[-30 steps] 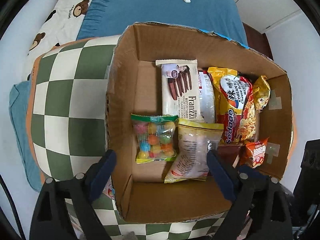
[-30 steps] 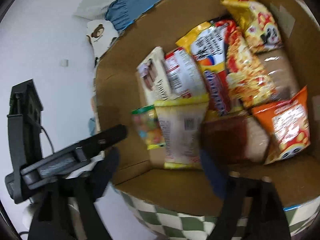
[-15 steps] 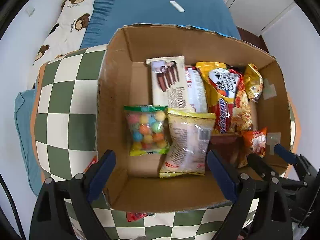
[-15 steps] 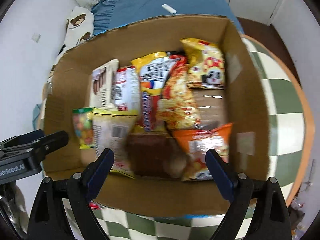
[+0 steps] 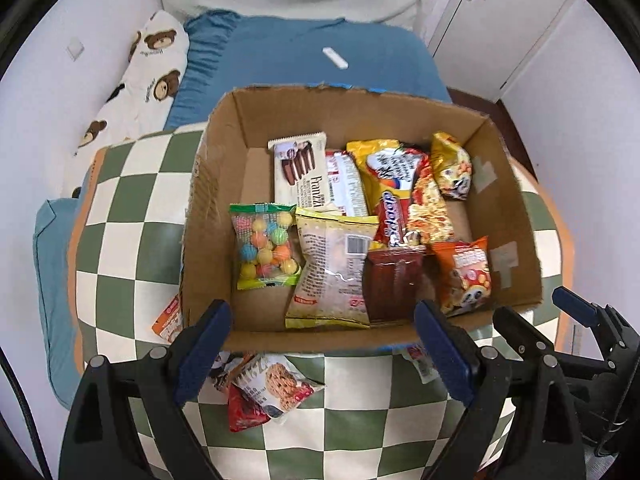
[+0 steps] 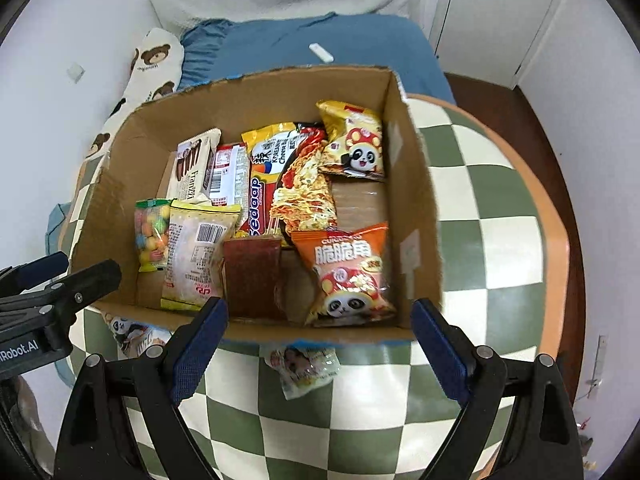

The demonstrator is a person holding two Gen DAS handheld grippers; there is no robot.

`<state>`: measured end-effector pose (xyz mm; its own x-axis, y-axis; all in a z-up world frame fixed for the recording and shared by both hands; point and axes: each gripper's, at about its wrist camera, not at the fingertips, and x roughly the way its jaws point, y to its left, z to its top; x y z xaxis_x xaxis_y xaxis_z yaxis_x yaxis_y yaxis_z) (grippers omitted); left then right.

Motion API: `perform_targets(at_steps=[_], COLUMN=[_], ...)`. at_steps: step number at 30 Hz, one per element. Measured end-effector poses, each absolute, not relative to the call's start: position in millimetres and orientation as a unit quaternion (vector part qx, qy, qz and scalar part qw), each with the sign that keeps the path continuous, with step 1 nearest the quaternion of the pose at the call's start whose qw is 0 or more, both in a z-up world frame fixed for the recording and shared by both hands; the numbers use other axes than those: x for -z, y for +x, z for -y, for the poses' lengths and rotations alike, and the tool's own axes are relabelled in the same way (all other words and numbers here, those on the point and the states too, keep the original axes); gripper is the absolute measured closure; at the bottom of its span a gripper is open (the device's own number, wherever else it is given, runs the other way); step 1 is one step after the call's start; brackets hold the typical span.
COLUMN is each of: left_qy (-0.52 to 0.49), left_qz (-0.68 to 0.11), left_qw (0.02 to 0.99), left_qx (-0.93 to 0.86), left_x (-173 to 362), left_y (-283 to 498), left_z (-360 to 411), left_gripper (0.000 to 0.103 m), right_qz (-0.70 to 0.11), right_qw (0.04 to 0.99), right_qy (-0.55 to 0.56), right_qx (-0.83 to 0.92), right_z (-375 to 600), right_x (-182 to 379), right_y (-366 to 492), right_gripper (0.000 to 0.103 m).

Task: Organize snacks
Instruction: 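Grasp the small red packet with the left gripper while the right grasps the white cartoon packet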

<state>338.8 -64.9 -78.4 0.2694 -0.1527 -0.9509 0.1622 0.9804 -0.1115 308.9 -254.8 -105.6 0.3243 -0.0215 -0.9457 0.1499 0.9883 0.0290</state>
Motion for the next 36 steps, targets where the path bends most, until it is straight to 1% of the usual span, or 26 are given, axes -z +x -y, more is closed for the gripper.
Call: perform_targets(at_steps=[12,14,19,22,25,31,36], left_qy=[0.011,0.009,0.0,-0.008,-0.006,0.025,0.026], left_qz=[-0.506,-0.492,-0.48,-0.491,-0.513,-0.56,-0.612], left_qw=[0.858,0.866,0.874,0.868,0.857,0.828,0.79], left_qx=[0.09,0.086,0.079,0.073,0.05,-0.014,-0.043], left_x=[25.9,19.6,18.8,33.5,63.2,130.2,182.7], left_y=[269.8,259.8,246.4,242.9,239.7,230.3,230.2], left_z=[60.9,57.7,49.1,42.9,32.4,3.5,-22.7], left_gripper=[0.009,0.001,0.0,0.0,0.0,0.0,0.0], right_qz=[-0.492,-0.479,-0.471,-0.491,-0.515,-0.556,-0.573], right_qw=[0.867,0.874,0.877,0.863,0.847,0.827,0.818], right_qy=[0.038,0.045,0.078,0.109,0.125,0.079,0.035], right_qx=[0.065,0.066,0.054,0.044,0.038,0.041,0.04], right_z=[249.6,249.2,251.1,256.9,260.2,249.2,233.1], right_x=[46.5,37.0,33.2,55.0,91.6,169.3,210.5], right_y=[242.1,230.3,206.6,202.9,207.7,236.7,261.8], right_gripper=[0.008,0.005,0.003,0.003,0.003,0.003,0.005])
